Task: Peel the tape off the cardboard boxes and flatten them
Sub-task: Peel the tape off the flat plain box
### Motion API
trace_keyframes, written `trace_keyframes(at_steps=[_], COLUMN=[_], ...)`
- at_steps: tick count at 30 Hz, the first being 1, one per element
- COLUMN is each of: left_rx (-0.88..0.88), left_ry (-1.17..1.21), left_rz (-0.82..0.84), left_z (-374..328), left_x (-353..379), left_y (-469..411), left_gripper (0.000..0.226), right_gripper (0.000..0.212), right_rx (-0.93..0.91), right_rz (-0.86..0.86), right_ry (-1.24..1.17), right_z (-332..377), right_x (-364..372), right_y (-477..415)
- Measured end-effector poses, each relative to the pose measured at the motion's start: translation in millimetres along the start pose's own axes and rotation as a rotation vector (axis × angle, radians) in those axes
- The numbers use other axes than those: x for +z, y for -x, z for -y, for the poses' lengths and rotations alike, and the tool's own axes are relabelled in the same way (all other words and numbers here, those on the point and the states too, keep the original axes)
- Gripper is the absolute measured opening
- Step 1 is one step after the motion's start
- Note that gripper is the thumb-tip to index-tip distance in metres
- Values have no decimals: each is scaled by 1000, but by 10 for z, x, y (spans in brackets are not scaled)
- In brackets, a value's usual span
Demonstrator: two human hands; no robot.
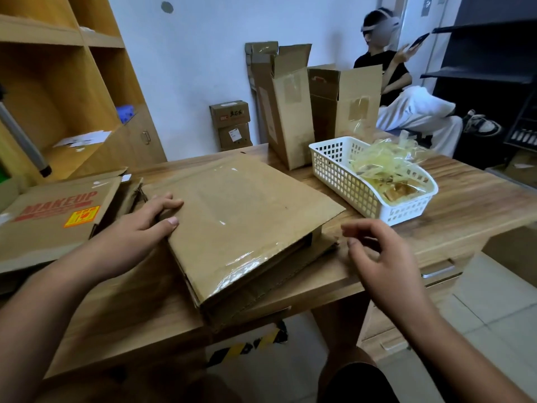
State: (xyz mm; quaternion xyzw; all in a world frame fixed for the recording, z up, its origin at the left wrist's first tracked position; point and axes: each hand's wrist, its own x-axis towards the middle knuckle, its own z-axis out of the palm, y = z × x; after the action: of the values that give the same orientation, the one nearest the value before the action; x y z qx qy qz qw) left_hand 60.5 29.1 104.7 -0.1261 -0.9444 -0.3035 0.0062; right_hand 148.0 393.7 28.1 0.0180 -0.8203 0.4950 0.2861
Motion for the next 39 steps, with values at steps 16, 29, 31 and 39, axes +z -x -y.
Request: trace_keyframes(at_steps=[16,29,31,39], left_rx=[66,92,93,113], left_ry=[16,-60,-73,-76], left_rz=[-23,7,8,24], left_z=[103,30,-1,-46], left_x=[17,98,126,270], left_y=[-58,-183,-199,-251], left_gripper=[44,46,46,46], right_gripper=[54,52,59,57], right_rx=[120,200,279,454], right_rz=[255,499,552,403], right_ry=[22,-310,-377,-476], right_z=[63,-62,-76,40], right_x=[316,-136,-175,-314], right_y=[-357,-434,-450,-546])
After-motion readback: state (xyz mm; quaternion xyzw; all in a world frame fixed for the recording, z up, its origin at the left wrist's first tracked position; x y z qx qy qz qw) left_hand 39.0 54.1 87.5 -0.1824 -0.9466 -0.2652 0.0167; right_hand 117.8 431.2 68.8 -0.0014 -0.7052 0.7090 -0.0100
